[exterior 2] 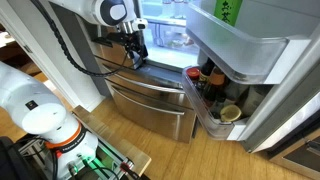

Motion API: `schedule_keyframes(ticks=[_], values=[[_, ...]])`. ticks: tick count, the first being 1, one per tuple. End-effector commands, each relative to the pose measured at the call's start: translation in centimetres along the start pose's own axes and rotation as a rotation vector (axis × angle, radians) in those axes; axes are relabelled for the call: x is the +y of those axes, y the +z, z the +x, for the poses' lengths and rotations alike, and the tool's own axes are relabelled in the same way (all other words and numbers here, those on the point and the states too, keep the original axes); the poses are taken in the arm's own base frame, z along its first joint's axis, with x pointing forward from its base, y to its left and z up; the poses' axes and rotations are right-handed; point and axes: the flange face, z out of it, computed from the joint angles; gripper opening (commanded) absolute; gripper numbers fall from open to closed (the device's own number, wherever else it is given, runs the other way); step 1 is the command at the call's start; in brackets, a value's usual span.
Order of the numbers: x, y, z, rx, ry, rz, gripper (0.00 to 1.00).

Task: Remove the green bottle from the fridge

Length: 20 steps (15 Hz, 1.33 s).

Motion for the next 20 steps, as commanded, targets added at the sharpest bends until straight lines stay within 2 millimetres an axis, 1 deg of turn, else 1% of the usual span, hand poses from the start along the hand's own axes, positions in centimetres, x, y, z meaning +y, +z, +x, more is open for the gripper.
schedule_keyframes(ticks=[1, 12, 14, 16, 20], values=[[0.0, 0.0, 0.0, -0.002, 0.0, 0.0, 1.0], [0.0, 0.0, 0.0, -0.002, 0.0, 0.0, 1.0], [1.1, -0.3, 0.3, 0.009, 0.046, -0.028, 1.0], [2.6, -1.0, 0.2, 0.026, 0.099, -0.056, 1.0], [6.1, -3.5, 0.1, 0.082, 0.198, -0.118, 1.0]])
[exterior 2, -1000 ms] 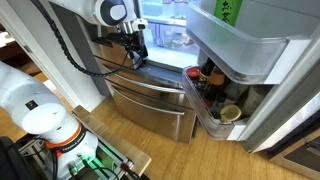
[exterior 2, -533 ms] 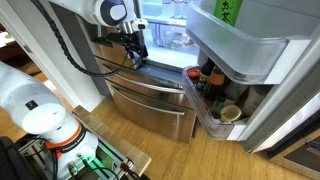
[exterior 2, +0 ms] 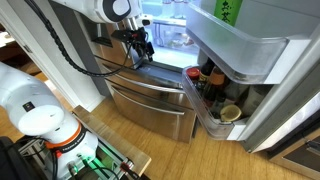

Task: Remove the green bottle from the fridge

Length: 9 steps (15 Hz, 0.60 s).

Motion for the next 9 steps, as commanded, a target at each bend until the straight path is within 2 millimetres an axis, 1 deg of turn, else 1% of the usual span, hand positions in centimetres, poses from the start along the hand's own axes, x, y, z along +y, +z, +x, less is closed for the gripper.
schedule_keyframes(ticks=[1, 4, 5, 7, 9], values=[[3.2, -2.2, -0.2, 0.048, 0.093, -0.051, 1.0], [5.0, -3.7, -0.2, 0.086, 0.134, -0.066, 1.0], [4.2, -2.9, 0.4, 0.07, 0.105, -0.044, 1.0], [4.8, -3.7, 0.3, 0.087, 0.119, -0.047, 1.0], [4.9, -3.9, 0.3, 0.091, 0.121, -0.047, 1.0]])
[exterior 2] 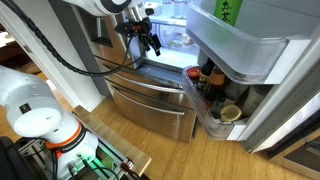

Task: Remove the green bottle from the fridge

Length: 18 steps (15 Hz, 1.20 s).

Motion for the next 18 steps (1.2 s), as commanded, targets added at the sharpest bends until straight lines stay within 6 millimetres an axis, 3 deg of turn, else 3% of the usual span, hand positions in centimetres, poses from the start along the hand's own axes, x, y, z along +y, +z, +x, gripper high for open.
schedule_keyframes(ticks=[1, 11, 18], values=[[0.0, -0.1, 0.0, -0.001, 0.0, 0.0, 1.0], [0.6, -0.7, 0.6, 0.017, 0.028, -0.022, 1.0], [5.8, -8.2, 4.7, 0.227, 0.206, -0.121, 1.0]])
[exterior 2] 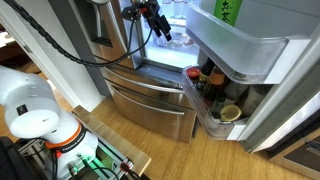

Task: Remove the green bottle from the fridge

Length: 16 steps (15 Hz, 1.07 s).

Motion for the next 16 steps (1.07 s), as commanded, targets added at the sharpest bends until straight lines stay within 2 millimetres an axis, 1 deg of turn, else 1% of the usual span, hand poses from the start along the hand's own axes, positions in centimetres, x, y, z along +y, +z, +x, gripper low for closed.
schedule_keyframes(ticks=[1, 3, 4, 6, 9, 12, 14, 16], values=[[2.5, -3.2, 2.4, 0.108, 0.108, -0.071, 1.0], [3.3, -4.9, 3.2, 0.146, 0.167, -0.098, 1.0], [3.5, -5.8, 3.5, 0.159, 0.191, -0.111, 1.0], [3.6, -6.9, 3.8, 0.181, 0.223, -0.131, 1.0], [3.9, -8.7, 3.9, 0.217, 0.26, -0.182, 1.0], [4.6, -11.1, 3.7, 0.27, 0.297, -0.258, 1.0], [5.5, -12.3, 3.6, 0.314, 0.325, -0.305, 1.0], [6.5, -12.9, 3.7, 0.354, 0.329, -0.329, 1.0]])
